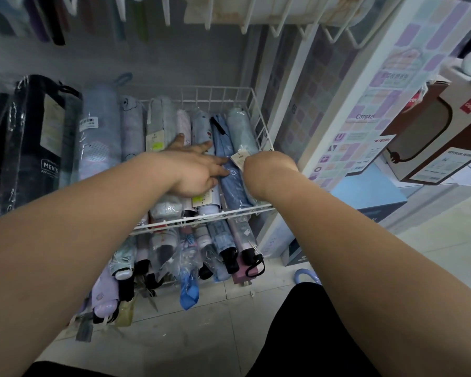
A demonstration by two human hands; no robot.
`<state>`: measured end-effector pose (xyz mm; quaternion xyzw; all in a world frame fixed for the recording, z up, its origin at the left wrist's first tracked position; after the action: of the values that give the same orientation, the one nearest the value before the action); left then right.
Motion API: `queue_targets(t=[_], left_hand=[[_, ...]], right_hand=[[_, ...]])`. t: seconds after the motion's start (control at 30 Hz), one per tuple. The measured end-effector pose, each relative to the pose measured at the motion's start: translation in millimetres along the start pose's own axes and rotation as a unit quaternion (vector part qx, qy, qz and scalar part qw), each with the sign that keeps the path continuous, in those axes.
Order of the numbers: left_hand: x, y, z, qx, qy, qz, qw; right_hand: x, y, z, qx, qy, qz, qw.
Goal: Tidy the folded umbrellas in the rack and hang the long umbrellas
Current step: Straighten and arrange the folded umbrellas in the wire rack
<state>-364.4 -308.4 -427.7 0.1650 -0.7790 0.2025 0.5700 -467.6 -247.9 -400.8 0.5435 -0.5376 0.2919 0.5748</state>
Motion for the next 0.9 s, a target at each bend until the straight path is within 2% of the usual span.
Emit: queue_targets(t=[0.1, 0.17, 0.27, 0.37, 0.43, 0.6, 0.77, 0.9], left_hand=[[-1, 0, 0, -0.007, 0.004, -0.004, 1.000], [-1, 0, 0, -0.010, 0.012, -0.003, 1.000], [-2, -1, -1, -0.010, 0.013, -0.004, 1.000], [-2, -2, -1, -0.010, 0.015, -0.005, 1.000], [-2, -3, -1, -0.009, 0.017, -0.006, 1.000], [-1, -2, 0, -0.008, 0.020, 0.009, 1.000], [-1, -4, -1, -0.007, 0.015, 0.027, 1.000], [-2, -2, -1, -0.004, 0.003, 0.031, 1.000]], right_hand=[[8, 5, 3, -0.006, 0.009, 0.031, 0.999], [17, 11, 6, -0.007, 0.065, 0.085, 0.994], [28, 17, 15, -0.002, 0.158, 0.200, 0.967], [20, 13, 23, 0.002, 0.140, 0.312, 0.940], [11, 11, 25, -0.009, 0.122, 0.347, 0.930], [-4, 7, 35, -0.033, 0.112, 0.356, 0.927], [-17, -12, 39, -0.011, 0.103, 0.230, 0.968], [-13, -12, 36, -0.004, 0.104, 0.166, 0.981]])
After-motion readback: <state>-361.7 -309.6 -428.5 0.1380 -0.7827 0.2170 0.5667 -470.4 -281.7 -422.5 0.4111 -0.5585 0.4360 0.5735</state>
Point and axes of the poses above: each hand's wrist, its own z-axis towards the middle knuckle, its own x-axis out of the back of the hand, y = z × x, the point moved 8 cm from there along z, towards the middle knuckle, and after that the axes turned 7 degrees about y, right-handed, at the moved point
